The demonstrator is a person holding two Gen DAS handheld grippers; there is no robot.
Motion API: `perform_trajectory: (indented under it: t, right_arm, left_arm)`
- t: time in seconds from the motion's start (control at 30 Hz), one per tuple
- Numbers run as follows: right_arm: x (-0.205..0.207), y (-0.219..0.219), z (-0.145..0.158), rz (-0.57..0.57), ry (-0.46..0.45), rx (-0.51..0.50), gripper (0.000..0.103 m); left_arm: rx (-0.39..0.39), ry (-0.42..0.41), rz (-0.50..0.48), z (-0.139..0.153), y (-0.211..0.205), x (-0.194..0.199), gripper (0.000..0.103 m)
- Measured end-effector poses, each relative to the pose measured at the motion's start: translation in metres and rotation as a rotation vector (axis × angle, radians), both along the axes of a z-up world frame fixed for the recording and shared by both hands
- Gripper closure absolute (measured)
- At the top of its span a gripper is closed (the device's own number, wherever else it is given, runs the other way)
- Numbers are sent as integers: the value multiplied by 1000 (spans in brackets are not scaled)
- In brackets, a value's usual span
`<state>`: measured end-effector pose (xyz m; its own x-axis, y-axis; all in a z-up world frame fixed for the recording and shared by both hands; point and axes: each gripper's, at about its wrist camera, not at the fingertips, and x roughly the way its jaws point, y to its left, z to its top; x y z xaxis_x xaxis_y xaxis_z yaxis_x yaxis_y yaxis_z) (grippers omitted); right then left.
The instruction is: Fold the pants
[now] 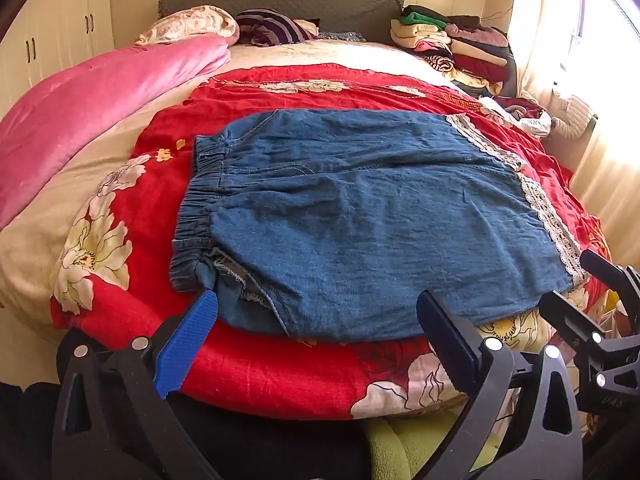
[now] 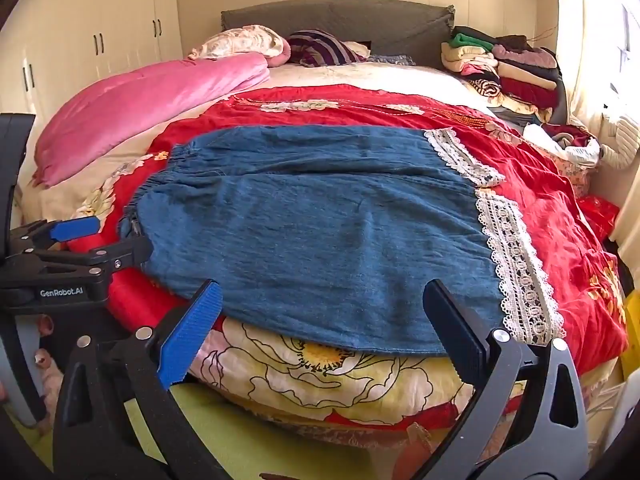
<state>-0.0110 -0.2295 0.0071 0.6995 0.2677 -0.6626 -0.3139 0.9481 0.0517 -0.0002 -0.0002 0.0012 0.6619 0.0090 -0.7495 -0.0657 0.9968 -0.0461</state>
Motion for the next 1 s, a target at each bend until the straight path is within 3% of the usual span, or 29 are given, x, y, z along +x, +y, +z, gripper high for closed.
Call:
perform_trajectory:
  t: [1.0]
  right_arm:
    - [0, -5, 1, -14, -1, 2, 8]
  left_arm:
    - [15, -19, -1, 4, 2, -2, 4]
